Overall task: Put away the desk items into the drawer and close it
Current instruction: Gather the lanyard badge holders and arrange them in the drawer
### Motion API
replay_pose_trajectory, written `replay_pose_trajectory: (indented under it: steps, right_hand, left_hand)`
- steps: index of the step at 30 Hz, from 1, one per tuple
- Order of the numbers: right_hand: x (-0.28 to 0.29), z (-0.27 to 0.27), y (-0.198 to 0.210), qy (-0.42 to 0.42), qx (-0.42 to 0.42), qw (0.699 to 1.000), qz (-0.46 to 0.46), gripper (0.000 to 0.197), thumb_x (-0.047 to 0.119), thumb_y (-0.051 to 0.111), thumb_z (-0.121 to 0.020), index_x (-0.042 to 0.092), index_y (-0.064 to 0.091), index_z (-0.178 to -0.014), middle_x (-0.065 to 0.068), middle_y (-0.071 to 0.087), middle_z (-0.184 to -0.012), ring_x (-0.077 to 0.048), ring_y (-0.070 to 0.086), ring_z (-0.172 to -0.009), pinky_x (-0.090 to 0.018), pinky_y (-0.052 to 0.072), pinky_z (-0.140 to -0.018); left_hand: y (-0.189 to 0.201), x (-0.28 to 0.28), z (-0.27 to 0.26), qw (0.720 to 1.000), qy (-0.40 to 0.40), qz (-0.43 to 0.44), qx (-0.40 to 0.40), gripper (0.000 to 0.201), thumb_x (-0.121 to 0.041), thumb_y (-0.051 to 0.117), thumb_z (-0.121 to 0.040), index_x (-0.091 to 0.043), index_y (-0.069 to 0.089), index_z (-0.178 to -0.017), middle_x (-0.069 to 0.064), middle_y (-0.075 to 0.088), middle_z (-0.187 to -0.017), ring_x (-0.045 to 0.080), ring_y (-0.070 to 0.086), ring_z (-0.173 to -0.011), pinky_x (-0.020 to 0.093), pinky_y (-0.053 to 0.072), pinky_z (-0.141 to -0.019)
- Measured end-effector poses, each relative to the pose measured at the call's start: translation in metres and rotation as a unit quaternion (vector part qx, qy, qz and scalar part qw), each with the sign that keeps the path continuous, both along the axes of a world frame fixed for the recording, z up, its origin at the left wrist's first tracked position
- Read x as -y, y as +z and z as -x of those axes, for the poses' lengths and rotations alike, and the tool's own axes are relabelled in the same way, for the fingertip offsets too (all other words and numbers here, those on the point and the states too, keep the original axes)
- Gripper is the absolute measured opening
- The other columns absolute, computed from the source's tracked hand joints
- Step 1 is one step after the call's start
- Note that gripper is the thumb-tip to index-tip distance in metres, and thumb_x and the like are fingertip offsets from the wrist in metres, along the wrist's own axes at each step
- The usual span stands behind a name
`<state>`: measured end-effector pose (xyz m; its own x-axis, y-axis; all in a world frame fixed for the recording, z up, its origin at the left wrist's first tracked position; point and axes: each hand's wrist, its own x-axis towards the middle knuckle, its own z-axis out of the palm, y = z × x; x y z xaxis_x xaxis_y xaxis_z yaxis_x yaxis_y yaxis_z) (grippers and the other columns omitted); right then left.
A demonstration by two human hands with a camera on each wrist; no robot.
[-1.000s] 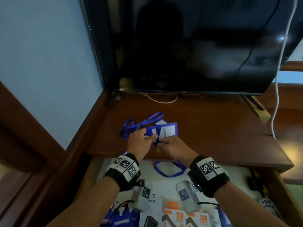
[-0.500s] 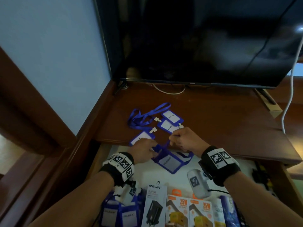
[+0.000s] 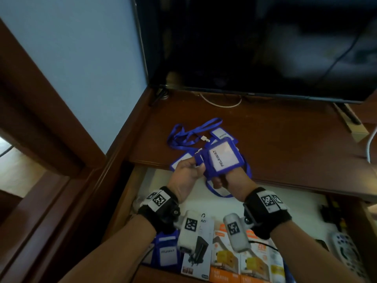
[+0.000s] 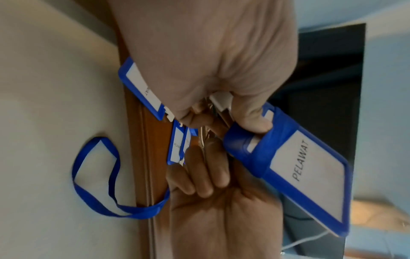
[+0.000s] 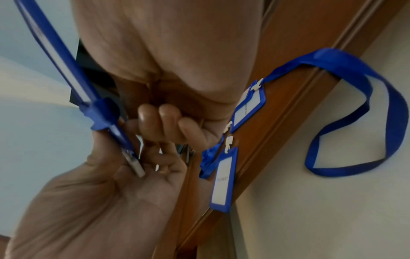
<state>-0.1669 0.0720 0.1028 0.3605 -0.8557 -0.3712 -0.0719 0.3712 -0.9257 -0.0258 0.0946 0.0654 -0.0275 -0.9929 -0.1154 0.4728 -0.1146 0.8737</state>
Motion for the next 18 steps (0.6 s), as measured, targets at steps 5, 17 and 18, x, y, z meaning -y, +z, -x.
replay_pose_trajectory:
  steps: [5,17,18]
  right_hand:
    - [-0.001,-0.017,-0.016,0.052,0.012,0.998,-0.028,0.02,0.001,0.04,-0.094,0.01,0.05,-0.08,-0.001,0.043,-0.048,-0.012,0.035,-0.043,-0.022,0.03,-0.046]
    - [-0.007,-0.034,-0.064,0.065,-0.198,0.978,-0.014,0.02,0.011,0.054,-0.092,0.012,0.061,-0.073,-0.003,0.054,-0.064,-0.017,0.046,-0.059,-0.026,0.036,-0.056]
    - [-0.004,-0.034,-0.066,0.067,-0.202,0.977,0.011,0.017,0.013,0.057,-0.09,0.013,0.063,-0.075,-0.001,0.055,-0.068,-0.016,0.048,-0.064,-0.027,0.038,-0.059]
  left_hand:
    - [-0.005,-0.009,-0.016,0.998,0.043,-0.045,-0.003,0.026,0.003,0.061,-0.08,-0.001,0.065,-0.106,0.004,0.074,-0.094,0.016,0.066,-0.09,0.028,0.049,-0.088]
    - [-0.044,-0.063,-0.099,0.901,-0.045,-0.187,0.389,0.014,0.003,0.064,-0.083,-0.005,0.07,-0.093,0.015,0.07,-0.099,0.02,0.063,-0.091,0.041,0.048,-0.092]
    - [-0.045,-0.066,-0.106,0.874,-0.075,-0.183,0.443,0.009,0.0,0.066,-0.082,-0.009,0.068,-0.085,0.012,0.07,-0.093,0.018,0.063,-0.086,0.039,0.051,-0.088]
